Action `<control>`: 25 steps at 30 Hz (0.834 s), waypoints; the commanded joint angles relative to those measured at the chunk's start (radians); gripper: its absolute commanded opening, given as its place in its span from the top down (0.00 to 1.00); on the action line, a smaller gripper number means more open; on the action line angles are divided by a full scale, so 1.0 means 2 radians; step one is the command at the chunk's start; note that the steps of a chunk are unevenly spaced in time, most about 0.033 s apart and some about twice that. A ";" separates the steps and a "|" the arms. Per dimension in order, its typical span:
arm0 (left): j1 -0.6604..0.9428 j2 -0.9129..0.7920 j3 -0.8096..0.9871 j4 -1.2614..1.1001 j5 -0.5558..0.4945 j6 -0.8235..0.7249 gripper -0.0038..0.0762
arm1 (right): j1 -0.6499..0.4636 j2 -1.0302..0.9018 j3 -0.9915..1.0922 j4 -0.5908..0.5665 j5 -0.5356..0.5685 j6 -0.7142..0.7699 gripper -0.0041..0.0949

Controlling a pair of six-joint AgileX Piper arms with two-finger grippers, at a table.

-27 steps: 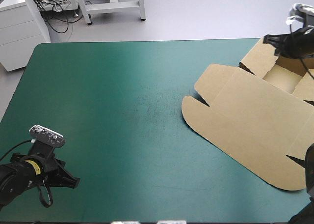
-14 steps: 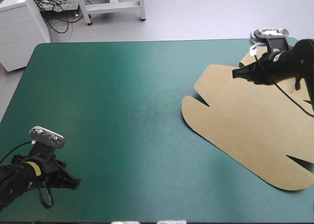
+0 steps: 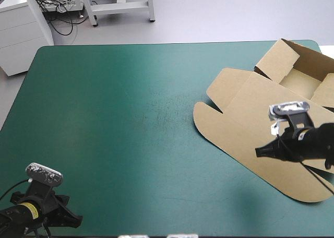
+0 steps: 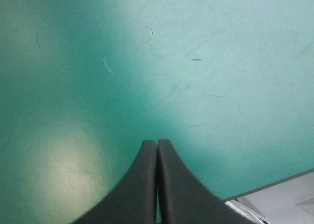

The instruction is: Fold the box

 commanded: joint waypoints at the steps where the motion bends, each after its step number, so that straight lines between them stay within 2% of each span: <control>1: -0.002 -0.020 0.013 -0.012 -0.031 -0.008 0.99 | 0.002 -0.049 0.058 0.008 -0.048 -0.007 0.97; 12: -0.002 -0.040 0.047 -0.024 -0.075 -0.008 0.99 | 0.002 -0.159 0.251 0.008 -0.080 -0.005 0.98; 18: -0.002 -0.040 0.061 -0.027 -0.103 -0.008 0.99 | 0.002 -0.189 0.247 0.006 -0.081 -0.002 0.98; 25: -0.002 -0.040 0.062 -0.027 -0.103 -0.008 0.99 | 0.002 -0.194 0.248 0.006 -0.079 -0.003 0.98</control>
